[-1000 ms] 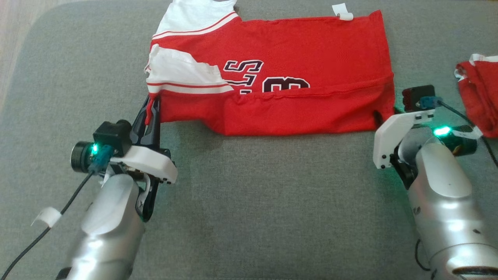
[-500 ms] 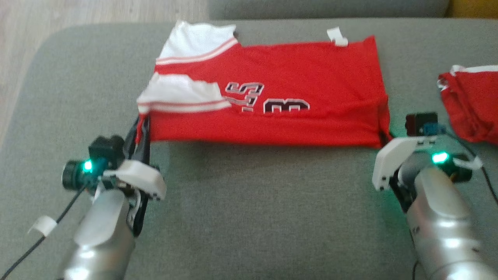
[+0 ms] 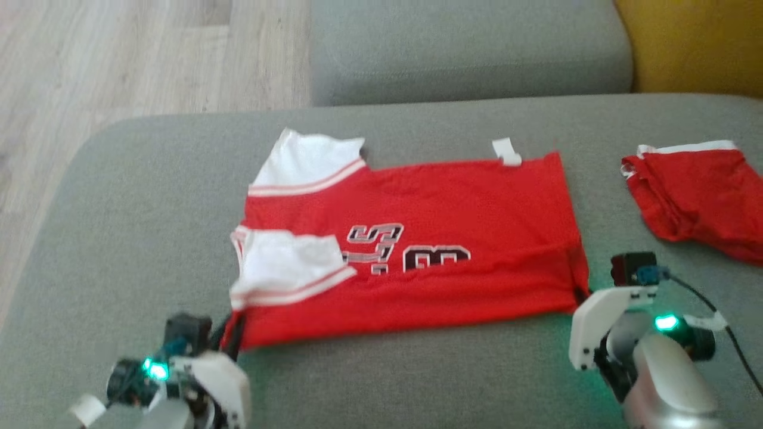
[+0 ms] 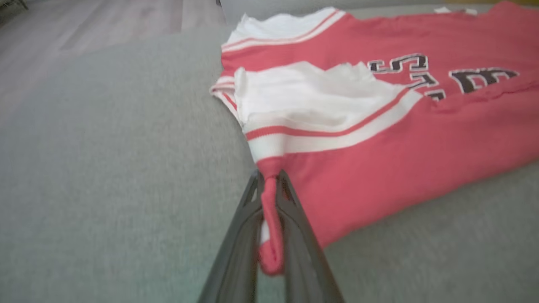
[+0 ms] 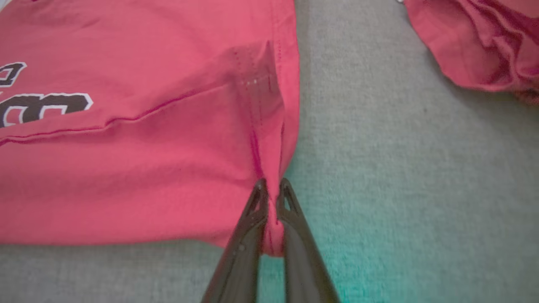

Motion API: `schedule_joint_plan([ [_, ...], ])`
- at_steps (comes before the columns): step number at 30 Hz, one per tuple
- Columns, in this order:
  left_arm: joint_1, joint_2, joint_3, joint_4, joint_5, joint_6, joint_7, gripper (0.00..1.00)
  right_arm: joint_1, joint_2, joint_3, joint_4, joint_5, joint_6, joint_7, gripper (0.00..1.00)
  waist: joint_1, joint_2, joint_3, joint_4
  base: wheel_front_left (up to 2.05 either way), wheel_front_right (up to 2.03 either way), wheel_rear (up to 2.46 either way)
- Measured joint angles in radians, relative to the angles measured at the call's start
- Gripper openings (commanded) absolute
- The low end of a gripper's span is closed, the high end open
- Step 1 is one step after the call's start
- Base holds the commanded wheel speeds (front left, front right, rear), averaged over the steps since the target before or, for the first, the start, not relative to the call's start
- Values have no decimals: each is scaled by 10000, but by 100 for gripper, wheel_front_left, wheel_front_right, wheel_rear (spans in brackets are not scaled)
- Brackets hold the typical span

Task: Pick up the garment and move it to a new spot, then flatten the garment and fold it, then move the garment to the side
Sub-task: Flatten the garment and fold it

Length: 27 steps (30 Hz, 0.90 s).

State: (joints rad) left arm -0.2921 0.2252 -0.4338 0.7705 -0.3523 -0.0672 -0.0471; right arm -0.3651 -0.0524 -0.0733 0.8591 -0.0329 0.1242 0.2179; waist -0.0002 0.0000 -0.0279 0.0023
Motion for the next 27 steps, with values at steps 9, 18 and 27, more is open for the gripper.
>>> schedule_joint_plan([
  [9,1339,541,-213,-2290,-90,232,1225,0,2282,40,33,-3108,487,0,1636,0,-1,0,-495,69,0,0,0],
  [18,1996,614,-362,-3519,-203,677,1910,0,3614,88,-345,-5321,1156,0,1714,100,2,0,-312,71,0,0,0],
  [27,1973,560,-115,-3893,-263,1308,1373,100,3597,86,-662,-5906,1964,0,180,100,2,0,-130,100,0,0,0],
])
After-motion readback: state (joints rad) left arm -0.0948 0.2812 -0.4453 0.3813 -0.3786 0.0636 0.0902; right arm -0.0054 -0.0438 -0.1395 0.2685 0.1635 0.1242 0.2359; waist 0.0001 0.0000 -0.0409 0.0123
